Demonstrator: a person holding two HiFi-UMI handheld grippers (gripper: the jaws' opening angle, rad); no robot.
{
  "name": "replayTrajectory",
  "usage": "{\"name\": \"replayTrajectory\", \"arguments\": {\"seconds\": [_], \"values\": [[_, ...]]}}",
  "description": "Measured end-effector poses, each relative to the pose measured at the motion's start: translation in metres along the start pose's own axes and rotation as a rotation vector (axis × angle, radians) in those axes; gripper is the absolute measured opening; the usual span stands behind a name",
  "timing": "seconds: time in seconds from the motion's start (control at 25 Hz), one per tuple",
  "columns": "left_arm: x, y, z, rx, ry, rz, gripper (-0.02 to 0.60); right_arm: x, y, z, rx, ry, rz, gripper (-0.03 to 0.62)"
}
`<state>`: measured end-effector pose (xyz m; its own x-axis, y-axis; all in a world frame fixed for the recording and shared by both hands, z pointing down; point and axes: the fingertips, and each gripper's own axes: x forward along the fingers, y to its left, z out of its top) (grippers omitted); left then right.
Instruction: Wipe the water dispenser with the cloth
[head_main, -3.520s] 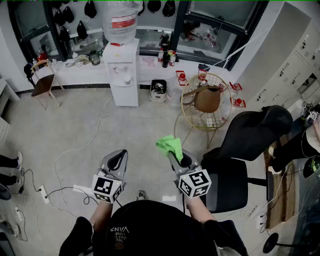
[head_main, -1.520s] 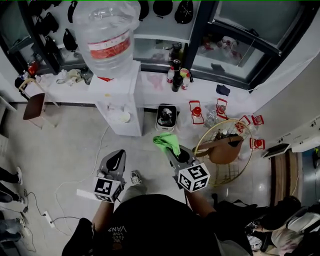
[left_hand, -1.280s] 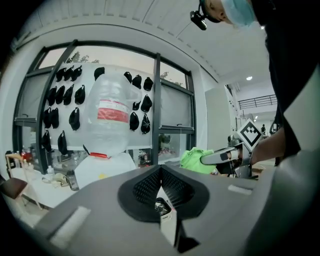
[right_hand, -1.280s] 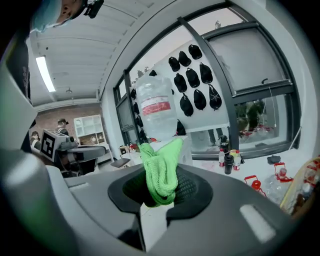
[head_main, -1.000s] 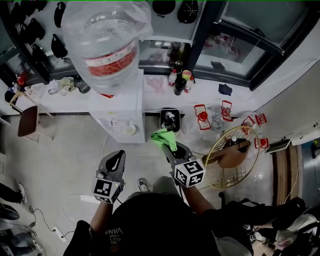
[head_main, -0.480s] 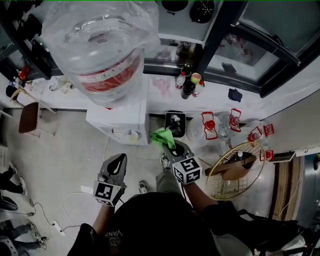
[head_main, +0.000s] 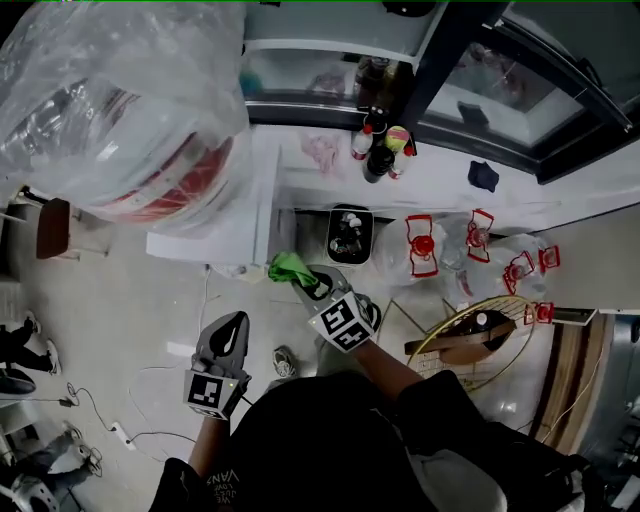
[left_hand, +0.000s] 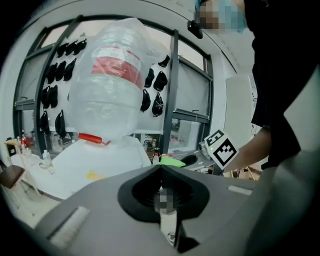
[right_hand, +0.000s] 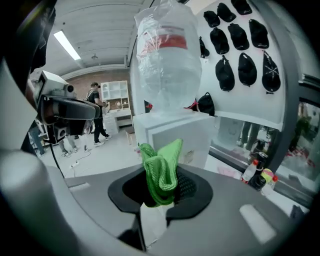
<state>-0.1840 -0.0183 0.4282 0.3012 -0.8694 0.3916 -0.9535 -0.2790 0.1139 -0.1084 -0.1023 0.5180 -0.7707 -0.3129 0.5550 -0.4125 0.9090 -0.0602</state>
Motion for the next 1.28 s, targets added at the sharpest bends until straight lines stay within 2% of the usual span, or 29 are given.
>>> {"name": "replayTrajectory", "arguments": {"seconds": [0.24,0.48,0.8,1.28], "values": [[0.017,-0.005,-0.002,-0.011,0.041,0.027,0.002,0.034,-0.016,0.008,-0.06,0.004,0.056,0.091],[0.028,-0.004,-0.005,-0.025,0.07,0.058,0.002,0.065,-0.046,0.017,-0.096,0.014,0.058,0.091],[0.042,0.004,-0.004,-0.044,0.072,0.118,0.002,0.109,-0.117,0.033,-0.144,0.029,-0.006,0.091],[0.031,0.018,-0.014,-0.085,0.097,0.176,0.002,0.165,-0.219,0.07,-0.235,0.092,-0.174,0.092]]}}
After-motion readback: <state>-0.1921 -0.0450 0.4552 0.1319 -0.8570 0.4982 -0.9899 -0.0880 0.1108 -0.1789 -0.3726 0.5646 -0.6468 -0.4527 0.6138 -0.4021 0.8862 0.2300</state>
